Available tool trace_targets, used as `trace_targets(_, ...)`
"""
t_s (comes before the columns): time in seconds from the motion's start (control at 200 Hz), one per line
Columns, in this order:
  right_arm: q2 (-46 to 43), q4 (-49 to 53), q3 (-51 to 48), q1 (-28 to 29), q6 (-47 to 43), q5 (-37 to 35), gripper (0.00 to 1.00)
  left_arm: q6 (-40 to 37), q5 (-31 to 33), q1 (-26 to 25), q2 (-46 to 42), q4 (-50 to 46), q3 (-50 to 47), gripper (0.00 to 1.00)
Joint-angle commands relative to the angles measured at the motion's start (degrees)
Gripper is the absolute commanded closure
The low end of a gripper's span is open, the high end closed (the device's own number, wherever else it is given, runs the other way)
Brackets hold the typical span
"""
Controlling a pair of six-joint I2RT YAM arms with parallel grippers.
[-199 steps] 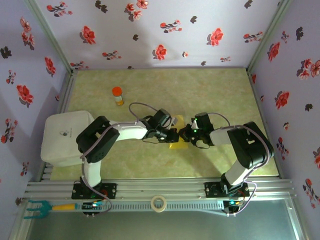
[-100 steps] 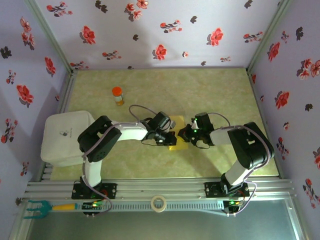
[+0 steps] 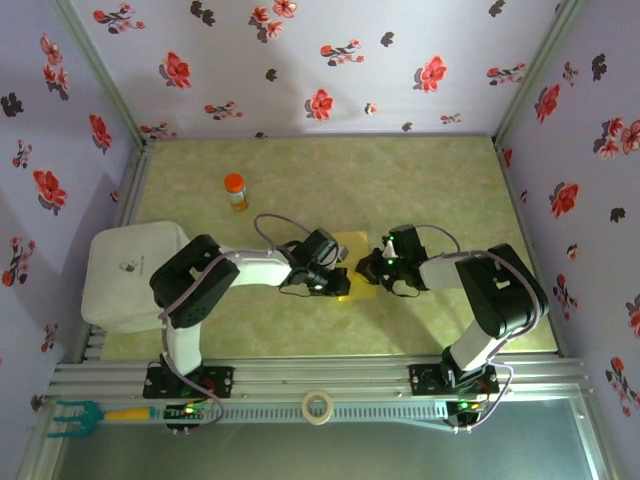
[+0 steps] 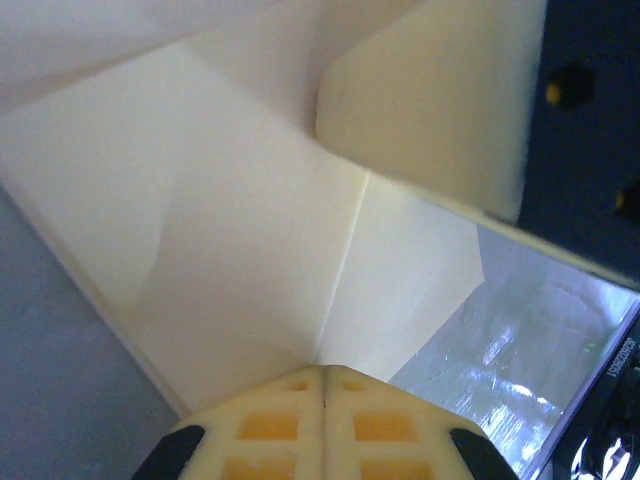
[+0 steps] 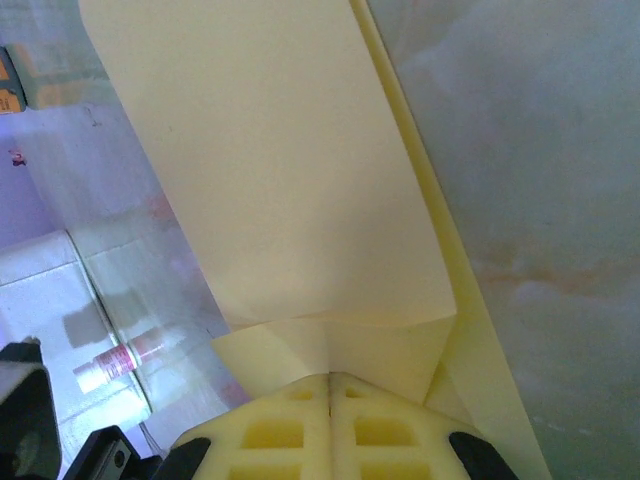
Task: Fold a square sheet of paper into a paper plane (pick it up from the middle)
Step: Fold the triangle a second time at the center of the table.
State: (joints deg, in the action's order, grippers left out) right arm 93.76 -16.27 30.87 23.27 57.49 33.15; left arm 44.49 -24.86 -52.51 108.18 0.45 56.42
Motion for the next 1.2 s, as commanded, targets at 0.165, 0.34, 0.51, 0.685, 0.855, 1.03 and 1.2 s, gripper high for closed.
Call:
trace_targets(0.165,1.03,7.25,-0.37,-0.06,-1.42,-3.37,1.0,-1.65,3.67,-1.45,-4.36,-8.25,-5.85,1.0)
trace_targets(0.34,0.68,7.24,-0.29,-0.06,-1.33,-3.34,1.0,-2.15,5.0,-1.98,-8.94,-8.48,-6.61,1.0)
trace_targets(0.51,0.4,7.13,-0.38,-0.06,-1.16,-3.16,1.0,-1.58,5.8,-1.46,-12.82,-3.87,-5.09,1.0)
trace_targets(0.685,0.34,6.96,-0.55,-0.06,-1.07,-3.37,1.0,-1.28,3.66,0.11,-7.32,-2.85,0.35,1.0)
trace_targets(0.855,0.81,5.73,-0.73,-0.06,-0.55,-2.81,1.0,-1.81,3.15,0.55,-1.86,-2.91,4.19,1.0)
trace_targets(1.03,0.41,5.32,-0.72,-0.06,-0.37,-2.55,1.0,-1.83,5.41,0.74,1.86,-4.94,5.08,1.0)
trace_targets(1.2,-0.97,6.35,1.46,-0.52,-1.65,-0.81,1.0,-0.14,6.23,0.74,1.87,-5.0,0.42,1.0)
